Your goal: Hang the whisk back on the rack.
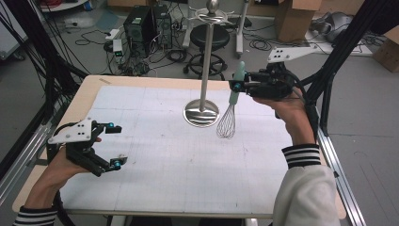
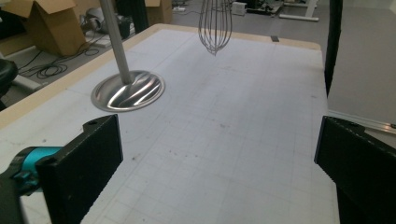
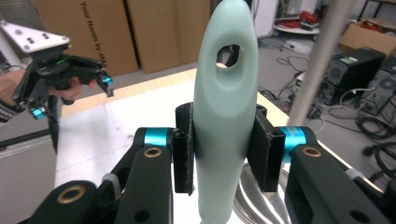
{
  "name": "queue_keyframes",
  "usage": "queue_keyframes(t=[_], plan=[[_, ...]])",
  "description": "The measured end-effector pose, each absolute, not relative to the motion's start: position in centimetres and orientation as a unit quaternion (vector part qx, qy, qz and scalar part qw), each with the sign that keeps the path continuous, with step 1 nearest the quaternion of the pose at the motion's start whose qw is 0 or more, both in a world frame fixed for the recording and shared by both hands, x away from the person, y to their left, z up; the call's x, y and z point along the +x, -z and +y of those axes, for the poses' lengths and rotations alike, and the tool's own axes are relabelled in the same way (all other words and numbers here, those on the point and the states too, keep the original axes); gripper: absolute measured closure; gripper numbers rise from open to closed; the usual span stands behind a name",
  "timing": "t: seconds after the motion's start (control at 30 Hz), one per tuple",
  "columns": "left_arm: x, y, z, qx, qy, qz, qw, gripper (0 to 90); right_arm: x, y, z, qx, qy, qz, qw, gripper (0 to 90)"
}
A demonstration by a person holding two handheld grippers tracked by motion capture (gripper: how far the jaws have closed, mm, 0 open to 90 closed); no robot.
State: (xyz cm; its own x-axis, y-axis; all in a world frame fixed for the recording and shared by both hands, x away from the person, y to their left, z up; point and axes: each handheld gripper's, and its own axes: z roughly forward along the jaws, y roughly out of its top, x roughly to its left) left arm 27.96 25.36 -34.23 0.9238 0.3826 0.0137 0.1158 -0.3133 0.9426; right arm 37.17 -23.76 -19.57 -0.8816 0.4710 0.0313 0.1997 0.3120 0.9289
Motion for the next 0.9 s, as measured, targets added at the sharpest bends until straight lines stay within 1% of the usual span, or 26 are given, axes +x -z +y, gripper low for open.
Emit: queue_keyframes(t=[0.3,0.4,0.9], plan=[[27.7,35.1,26.4,0.790,-0.111,0.163,0.580,1.7,39.3,18.3,-24.4,0.222,-0.533,0.806,0.130,65.9],[28.0,35.4,26.8,0.793,-0.114,0.175,0.572,1.7,39.9,17.9,-24.4,0.224,-0.527,0.809,0.131,65.9],[28.1,36.4,27.7,0.795,-0.108,0.194,0.565,1.7,42.5,16.4,-24.6,0.238,-0.512,0.814,0.136,65.9]])
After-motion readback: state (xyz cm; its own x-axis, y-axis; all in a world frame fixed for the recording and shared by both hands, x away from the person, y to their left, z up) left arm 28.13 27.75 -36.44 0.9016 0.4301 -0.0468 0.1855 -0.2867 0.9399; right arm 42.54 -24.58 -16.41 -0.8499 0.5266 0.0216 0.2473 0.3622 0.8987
